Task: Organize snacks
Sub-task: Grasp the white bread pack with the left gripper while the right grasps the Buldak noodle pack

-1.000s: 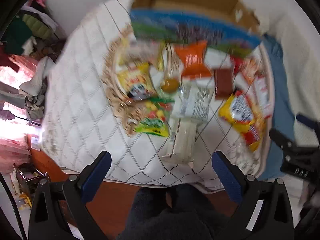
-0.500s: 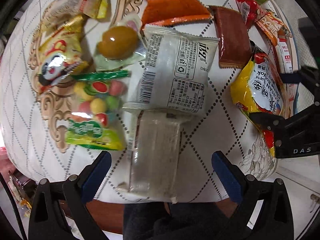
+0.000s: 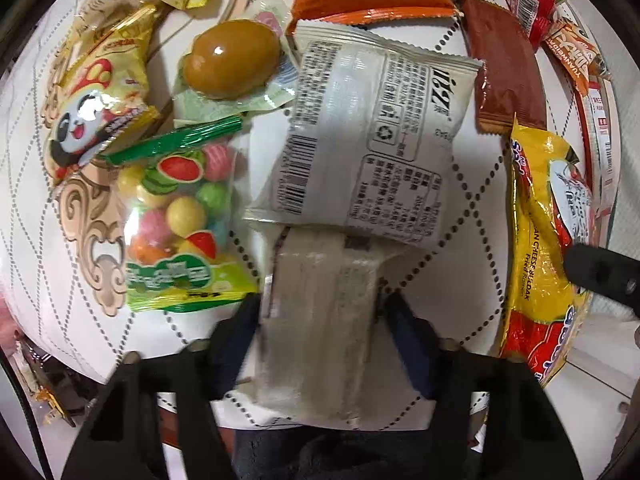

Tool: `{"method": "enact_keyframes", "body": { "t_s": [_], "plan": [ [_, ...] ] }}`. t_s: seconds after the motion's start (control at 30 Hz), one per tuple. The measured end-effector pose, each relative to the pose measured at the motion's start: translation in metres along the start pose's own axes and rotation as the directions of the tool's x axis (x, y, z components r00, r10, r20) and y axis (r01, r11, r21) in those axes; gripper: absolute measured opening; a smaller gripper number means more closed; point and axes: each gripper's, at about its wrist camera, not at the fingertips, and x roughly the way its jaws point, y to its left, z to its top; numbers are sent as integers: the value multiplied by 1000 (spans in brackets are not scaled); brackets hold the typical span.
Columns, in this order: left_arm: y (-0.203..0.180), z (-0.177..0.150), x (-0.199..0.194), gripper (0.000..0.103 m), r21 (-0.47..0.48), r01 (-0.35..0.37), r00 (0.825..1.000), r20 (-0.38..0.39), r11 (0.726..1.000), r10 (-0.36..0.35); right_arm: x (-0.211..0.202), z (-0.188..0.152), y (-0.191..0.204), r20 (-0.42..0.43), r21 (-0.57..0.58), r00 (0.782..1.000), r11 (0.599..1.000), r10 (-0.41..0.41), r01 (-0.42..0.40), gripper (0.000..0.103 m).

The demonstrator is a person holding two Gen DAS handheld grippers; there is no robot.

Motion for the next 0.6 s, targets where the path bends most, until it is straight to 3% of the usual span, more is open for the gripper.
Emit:
{"method": "enact_keyframes", "body": {
  "t_s": [0.1,0.23,0.33,0.5,0.6],
  "plan": [
    [14,-10,-9,53,-24,4,999,38,1000,-3,0,-11,8,41,-104,997,992,-63,67,98],
    [21,-18,2,55,-12,28,999,25,1000,-28,11,-28,21,36,-187,990,973,-134,139,95],
    [27,-14,16,58,-9,54,999,-2,998,-54,17,-36,25,57,-152,979,968,-194,201,88],
    [44,-11,32,59,-10,116,993,-26,993,-117,23,-49,43,14,-68,991,988,-136,137,89],
    [57,-8,35,59,-4,152,988,-39,988,-152,15,-56,38,60,-16,986,987,-156,157,93]
  ]
}}
